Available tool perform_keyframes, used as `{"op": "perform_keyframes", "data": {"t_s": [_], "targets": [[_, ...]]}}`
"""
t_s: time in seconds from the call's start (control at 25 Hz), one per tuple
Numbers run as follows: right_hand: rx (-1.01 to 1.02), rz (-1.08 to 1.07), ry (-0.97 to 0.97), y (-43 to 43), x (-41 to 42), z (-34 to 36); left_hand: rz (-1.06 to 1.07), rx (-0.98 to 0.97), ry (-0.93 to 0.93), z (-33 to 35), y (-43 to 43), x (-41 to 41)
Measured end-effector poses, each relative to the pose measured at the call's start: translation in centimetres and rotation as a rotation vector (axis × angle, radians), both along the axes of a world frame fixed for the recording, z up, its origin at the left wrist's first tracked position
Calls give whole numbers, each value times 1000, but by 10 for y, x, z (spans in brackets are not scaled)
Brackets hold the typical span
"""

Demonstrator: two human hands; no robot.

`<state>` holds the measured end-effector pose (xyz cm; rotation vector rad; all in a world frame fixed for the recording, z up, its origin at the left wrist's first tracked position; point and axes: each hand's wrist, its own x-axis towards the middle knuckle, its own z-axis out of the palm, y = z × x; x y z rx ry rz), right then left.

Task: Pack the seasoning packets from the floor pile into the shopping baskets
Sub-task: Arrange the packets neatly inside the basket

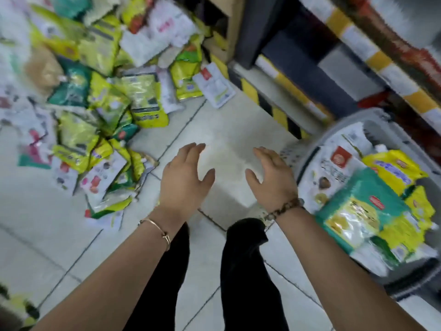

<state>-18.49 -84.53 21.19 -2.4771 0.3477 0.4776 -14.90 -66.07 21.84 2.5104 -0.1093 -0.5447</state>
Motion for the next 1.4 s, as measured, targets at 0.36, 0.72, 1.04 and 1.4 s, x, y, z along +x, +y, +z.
{"op": "perform_keyframes", "data": {"t_s": [0.36, 0.72, 1.04, 1.4], "targets": [[54, 412, 117, 228, 76, -45, 488, 94, 115, -41, 230, -17], [-36, 501, 272, 352, 114, -141, 730, 61, 350, -150, 336, -38], [-71, 396, 547, 418, 129, -301, 1126, -230, 574, -281, 338, -43], [159, -121, 838, 445, 129, -366, 1966, -972, 682, -335, 332, -34]]}}
